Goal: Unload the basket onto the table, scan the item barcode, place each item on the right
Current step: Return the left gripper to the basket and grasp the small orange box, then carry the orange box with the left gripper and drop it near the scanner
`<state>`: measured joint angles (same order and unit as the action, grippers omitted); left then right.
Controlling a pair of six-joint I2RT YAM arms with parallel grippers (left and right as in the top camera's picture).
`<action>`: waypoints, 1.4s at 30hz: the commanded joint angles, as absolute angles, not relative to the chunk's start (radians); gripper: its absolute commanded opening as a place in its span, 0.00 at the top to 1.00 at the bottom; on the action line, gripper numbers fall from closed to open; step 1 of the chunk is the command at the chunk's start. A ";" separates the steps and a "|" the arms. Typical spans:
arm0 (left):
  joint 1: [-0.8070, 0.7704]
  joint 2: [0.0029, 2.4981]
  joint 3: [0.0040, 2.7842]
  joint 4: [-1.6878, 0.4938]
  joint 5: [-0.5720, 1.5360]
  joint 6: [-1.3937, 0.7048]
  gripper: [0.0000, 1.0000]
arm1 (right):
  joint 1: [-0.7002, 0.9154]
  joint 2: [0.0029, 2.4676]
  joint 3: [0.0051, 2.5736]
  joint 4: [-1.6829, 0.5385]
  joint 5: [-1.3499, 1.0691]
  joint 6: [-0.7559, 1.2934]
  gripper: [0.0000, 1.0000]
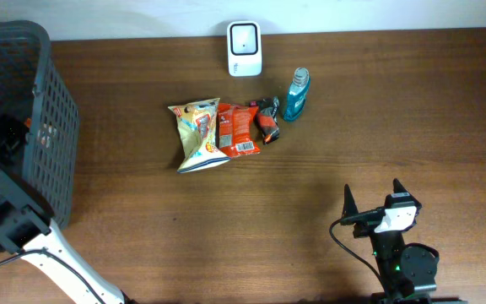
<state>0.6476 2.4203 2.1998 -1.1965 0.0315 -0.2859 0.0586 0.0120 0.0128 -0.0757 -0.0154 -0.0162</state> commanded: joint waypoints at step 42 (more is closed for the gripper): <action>0.683 2.324 2.318 -1.230 0.134 -0.234 1.00 | 0.052 0.006 0.006 -0.080 -0.010 -0.019 0.02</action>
